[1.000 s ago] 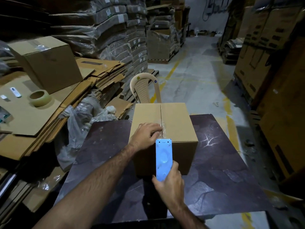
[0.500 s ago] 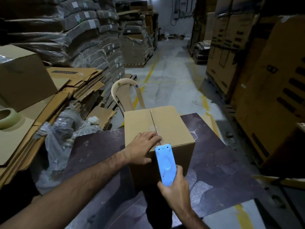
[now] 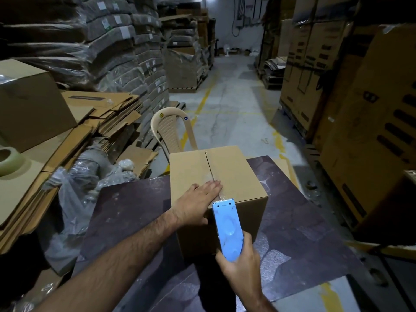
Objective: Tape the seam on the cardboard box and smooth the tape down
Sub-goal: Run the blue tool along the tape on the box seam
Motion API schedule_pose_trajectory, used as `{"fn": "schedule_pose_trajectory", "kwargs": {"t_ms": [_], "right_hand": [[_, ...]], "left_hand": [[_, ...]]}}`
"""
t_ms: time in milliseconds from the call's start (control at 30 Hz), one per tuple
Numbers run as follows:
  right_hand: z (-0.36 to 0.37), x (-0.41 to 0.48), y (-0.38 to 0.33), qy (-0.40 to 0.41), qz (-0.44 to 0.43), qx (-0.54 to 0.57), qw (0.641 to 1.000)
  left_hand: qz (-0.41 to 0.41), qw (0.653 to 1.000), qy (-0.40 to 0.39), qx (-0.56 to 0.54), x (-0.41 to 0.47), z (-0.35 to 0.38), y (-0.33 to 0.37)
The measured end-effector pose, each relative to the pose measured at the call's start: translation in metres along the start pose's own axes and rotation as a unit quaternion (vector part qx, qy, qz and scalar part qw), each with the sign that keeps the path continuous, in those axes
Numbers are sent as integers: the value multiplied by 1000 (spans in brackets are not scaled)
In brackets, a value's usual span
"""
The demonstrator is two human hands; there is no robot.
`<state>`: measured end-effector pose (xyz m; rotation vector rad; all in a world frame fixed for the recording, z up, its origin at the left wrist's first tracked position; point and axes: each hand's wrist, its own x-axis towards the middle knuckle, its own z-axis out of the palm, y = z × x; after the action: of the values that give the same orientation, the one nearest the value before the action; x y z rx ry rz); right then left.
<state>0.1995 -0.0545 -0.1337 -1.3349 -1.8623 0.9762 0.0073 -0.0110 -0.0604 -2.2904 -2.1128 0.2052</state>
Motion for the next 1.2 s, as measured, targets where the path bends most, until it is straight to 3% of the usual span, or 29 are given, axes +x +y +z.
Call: {"fn": "schedule_pose_trajectory", "kwargs": {"t_ms": [300,667,800,1067,1200], "right_hand": [[-9,-36,12,29,21,-28,999],[-4,-50,13,-13,56,-54,997],[-5,-66,20,49,73,-56,995],[-12,-67,17,-20,79,-72,994],[-11,-74,11,3,64,-76,995]], "left_hand": [[-19,1000,16,-14,2,1,0],[-11,1000,4,-4,2,0,-3],[-25,1000,12,-5,3,-1,-5],[14,998,-47,-25,0,-9,-12],[33,994,-91,-58,2,-16,-16]]}}
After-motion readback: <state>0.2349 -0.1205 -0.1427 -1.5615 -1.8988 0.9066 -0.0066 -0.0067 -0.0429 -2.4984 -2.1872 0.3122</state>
